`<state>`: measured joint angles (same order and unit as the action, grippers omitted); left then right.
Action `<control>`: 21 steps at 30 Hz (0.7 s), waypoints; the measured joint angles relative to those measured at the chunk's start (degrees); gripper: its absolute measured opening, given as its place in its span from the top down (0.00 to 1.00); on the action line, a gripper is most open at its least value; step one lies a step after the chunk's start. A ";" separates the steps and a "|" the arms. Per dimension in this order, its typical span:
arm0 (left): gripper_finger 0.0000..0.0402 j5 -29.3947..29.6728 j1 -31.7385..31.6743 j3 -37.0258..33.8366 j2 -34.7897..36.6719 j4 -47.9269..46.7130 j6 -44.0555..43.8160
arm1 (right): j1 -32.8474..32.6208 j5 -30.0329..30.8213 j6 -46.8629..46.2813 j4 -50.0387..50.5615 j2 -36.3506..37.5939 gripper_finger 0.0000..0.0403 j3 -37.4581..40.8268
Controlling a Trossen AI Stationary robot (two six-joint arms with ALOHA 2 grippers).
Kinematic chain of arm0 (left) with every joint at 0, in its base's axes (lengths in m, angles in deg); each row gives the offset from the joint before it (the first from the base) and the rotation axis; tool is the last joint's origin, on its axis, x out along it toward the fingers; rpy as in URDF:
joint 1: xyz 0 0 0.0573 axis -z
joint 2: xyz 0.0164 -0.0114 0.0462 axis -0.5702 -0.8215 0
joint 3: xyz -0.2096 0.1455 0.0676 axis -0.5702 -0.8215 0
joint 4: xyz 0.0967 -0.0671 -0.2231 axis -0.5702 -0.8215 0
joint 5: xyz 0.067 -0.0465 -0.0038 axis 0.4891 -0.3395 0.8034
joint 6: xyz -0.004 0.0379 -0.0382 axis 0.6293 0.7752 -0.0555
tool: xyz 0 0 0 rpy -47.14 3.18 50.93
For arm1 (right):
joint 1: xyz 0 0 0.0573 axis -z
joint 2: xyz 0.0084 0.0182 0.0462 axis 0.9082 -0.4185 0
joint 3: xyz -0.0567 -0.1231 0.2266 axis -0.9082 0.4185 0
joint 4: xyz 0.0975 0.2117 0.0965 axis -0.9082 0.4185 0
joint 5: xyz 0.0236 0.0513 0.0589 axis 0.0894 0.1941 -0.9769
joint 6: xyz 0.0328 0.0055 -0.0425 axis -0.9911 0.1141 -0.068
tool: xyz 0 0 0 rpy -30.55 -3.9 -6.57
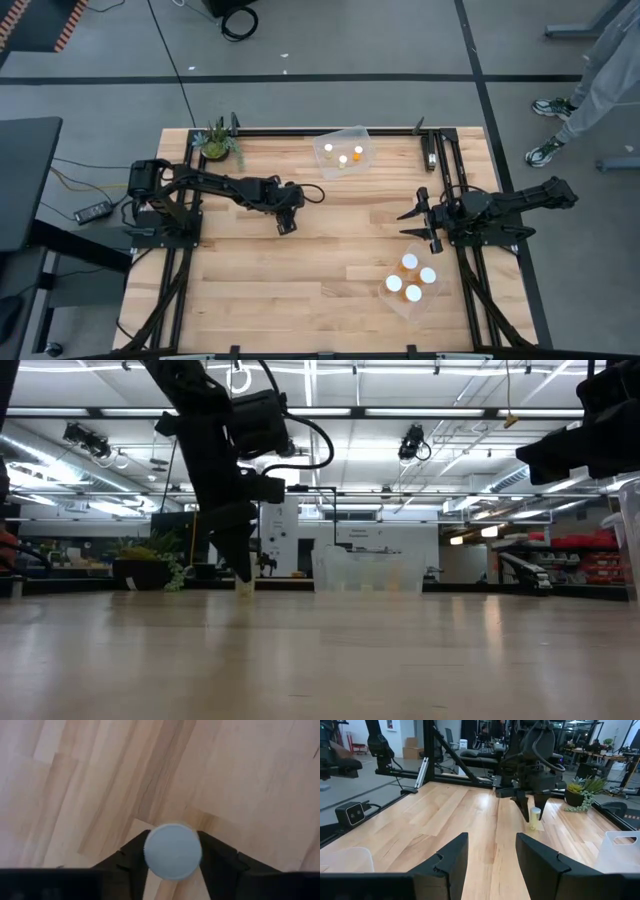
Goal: Pick and place medicine bottles into bin by pill shape (circle, oval)
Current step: Put the yellow pill bottle into the top transparent bin
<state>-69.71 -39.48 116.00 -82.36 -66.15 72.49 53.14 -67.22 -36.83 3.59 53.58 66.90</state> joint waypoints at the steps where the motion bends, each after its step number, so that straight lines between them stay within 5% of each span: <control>1: 0.61 0.00 0.00 0.00 0.00 0.26 -0.30 | 0.00 0.00 -0.01 0.00 0.00 0.57 0.00; 7: 0.73 -0.20 -1.48 3.53 0.02 0.59 -0.57 | 0.01 0.00 0.00 0.02 0.00 0.57 0.00; 16: 0.65 -2.13 -4.94 12.56 0.04 0.47 1.10 | 0.00 0.00 0.00 0.04 0.00 0.57 0.00; 21: 0.68 -2.12 -6.63 19.08 -2.77 1.96 4.22 | 0.00 0.00 0.00 0.06 0.02 0.57 0.00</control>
<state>-71.83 -46.11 135.07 -85.14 -64.19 76.72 53.14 -67.22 -36.83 3.66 53.60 66.90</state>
